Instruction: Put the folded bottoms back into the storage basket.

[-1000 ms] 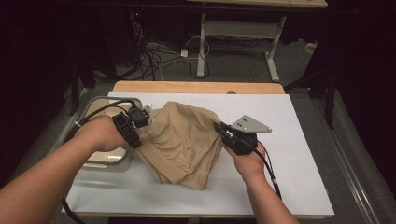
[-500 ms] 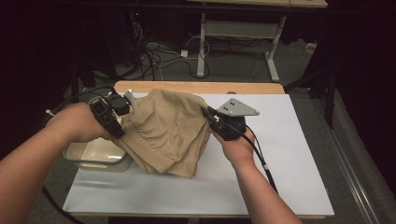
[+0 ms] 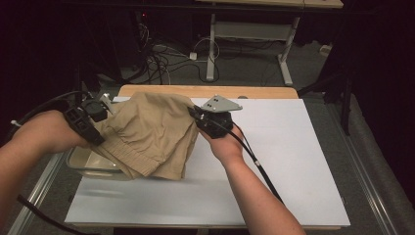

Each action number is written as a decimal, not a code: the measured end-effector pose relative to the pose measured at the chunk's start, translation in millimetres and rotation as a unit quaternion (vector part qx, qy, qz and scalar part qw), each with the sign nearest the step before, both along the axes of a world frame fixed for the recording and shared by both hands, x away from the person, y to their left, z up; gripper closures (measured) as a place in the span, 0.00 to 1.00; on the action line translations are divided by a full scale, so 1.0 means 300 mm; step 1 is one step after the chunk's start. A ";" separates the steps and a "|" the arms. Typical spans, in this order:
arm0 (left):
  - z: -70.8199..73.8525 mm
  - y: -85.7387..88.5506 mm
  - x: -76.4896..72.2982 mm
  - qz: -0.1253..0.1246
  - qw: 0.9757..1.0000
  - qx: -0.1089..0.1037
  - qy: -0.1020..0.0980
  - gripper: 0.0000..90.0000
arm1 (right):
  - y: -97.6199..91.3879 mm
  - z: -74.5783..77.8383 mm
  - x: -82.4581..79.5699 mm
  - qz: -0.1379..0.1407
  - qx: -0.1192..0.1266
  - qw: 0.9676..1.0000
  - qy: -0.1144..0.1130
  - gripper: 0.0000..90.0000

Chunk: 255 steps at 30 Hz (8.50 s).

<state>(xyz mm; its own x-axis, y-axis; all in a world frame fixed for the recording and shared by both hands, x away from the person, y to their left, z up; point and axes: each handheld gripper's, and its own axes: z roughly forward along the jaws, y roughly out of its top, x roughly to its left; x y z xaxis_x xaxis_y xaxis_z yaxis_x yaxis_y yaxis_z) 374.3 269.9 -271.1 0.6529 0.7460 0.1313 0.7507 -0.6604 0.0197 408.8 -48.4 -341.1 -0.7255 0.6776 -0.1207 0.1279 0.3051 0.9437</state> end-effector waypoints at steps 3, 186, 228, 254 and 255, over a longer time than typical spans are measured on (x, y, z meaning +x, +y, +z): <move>-0.004 0.036 -0.001 0.012 1.000 -0.001 -0.004 0.87 | 0.034 -0.002 0.017 0.004 0.000 1.000 -0.001 0.95; -0.511 -0.040 0.471 0.113 0.960 -0.215 -0.138 0.98 | -0.497 -0.384 -0.304 -0.070 0.019 0.996 0.058 0.01; -0.519 -0.009 0.449 0.135 0.960 -0.202 -0.136 0.97 | -0.497 -0.389 -0.306 -0.074 0.005 0.996 0.052 0.02; -0.571 -0.049 0.286 0.090 0.980 -0.164 -0.060 0.98 | -0.491 -0.369 -0.325 -0.067 0.007 0.997 0.040 0.03; -0.571 -0.048 0.286 0.090 0.980 -0.166 -0.060 0.98 | -0.492 -0.369 -0.324 -0.067 0.008 0.997 0.041 0.03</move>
<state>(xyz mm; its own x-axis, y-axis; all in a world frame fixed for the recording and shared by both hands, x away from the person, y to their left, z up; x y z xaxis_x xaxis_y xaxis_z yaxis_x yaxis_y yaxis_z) 460.0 255.4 -442.3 0.5009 0.8627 -0.0697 0.8337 -0.4592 0.3068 311.6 -195.8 -451.8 -0.6349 0.7707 -0.0539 0.2434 0.2657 0.9328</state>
